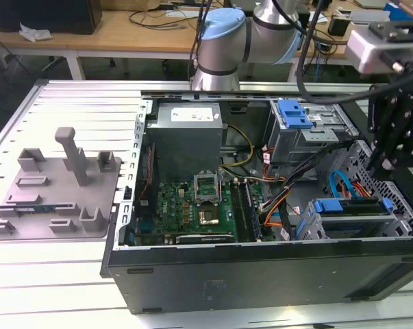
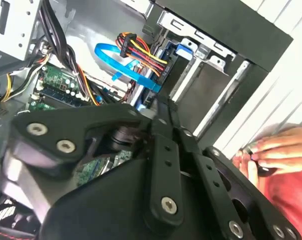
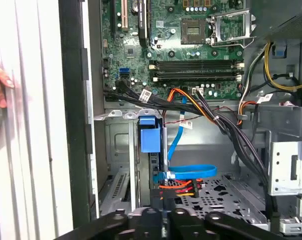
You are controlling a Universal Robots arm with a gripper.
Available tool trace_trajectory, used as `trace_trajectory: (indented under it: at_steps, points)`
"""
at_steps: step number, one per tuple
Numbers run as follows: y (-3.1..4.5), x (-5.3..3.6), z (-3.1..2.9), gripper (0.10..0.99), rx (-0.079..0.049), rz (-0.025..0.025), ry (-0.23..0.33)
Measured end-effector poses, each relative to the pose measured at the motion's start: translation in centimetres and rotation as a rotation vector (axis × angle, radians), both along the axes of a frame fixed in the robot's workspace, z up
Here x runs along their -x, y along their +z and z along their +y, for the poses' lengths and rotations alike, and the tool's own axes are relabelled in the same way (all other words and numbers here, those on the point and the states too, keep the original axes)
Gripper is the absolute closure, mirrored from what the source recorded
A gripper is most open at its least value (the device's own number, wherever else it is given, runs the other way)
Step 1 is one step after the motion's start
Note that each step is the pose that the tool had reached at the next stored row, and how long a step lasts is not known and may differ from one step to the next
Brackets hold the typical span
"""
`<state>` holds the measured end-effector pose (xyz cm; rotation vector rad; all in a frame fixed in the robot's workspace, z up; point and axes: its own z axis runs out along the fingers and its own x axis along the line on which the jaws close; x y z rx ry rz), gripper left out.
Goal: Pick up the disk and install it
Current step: 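Insert the second disk wire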
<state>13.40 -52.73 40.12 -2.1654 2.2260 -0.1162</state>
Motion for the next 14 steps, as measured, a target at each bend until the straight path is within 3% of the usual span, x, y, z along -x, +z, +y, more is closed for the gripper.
trace_trajectory:
  at_steps: [3,14]
  points:
    - [0.07,0.0,0.25,0.98,0.014,0.0,0.0]
    - [0.06,0.01,0.26,0.98,0.021,0.0,0.0]
